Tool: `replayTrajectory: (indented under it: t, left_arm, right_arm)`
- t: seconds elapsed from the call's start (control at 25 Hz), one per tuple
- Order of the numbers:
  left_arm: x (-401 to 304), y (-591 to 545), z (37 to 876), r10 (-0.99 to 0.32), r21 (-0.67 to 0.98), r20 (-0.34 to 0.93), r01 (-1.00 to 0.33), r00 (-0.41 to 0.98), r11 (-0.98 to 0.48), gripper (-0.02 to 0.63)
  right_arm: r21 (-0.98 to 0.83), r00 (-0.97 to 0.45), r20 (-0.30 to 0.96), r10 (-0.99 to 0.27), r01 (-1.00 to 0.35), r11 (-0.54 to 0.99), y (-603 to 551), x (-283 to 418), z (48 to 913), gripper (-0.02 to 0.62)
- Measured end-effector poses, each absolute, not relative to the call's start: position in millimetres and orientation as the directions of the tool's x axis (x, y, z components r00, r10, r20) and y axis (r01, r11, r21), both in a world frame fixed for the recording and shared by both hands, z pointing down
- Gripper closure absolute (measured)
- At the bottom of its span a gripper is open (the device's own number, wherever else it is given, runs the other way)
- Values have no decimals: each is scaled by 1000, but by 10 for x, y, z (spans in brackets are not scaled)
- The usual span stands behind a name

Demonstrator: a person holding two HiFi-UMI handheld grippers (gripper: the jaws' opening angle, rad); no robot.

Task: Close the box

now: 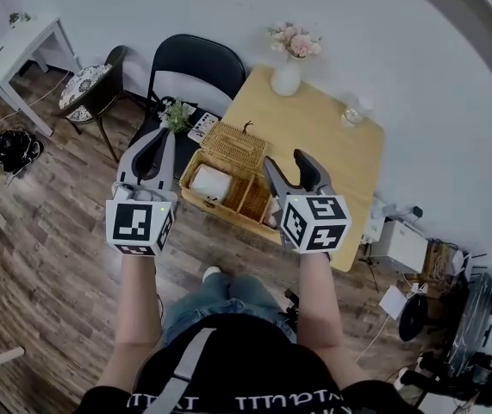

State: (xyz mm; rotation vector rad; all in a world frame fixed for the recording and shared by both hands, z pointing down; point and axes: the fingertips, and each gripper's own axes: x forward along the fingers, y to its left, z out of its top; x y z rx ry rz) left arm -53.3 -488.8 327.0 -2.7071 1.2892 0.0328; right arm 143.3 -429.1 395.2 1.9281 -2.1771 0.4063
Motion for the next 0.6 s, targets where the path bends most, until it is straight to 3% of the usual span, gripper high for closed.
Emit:
replayTrajectory:
  t: [0.6]
  left_arm:
    - [-285,-5385,3731,-789,-86,40,-785,613,-614,592]
  right_arm:
    - [-175,-198,547,-813,-977,120,-4911,1778,4875,318]
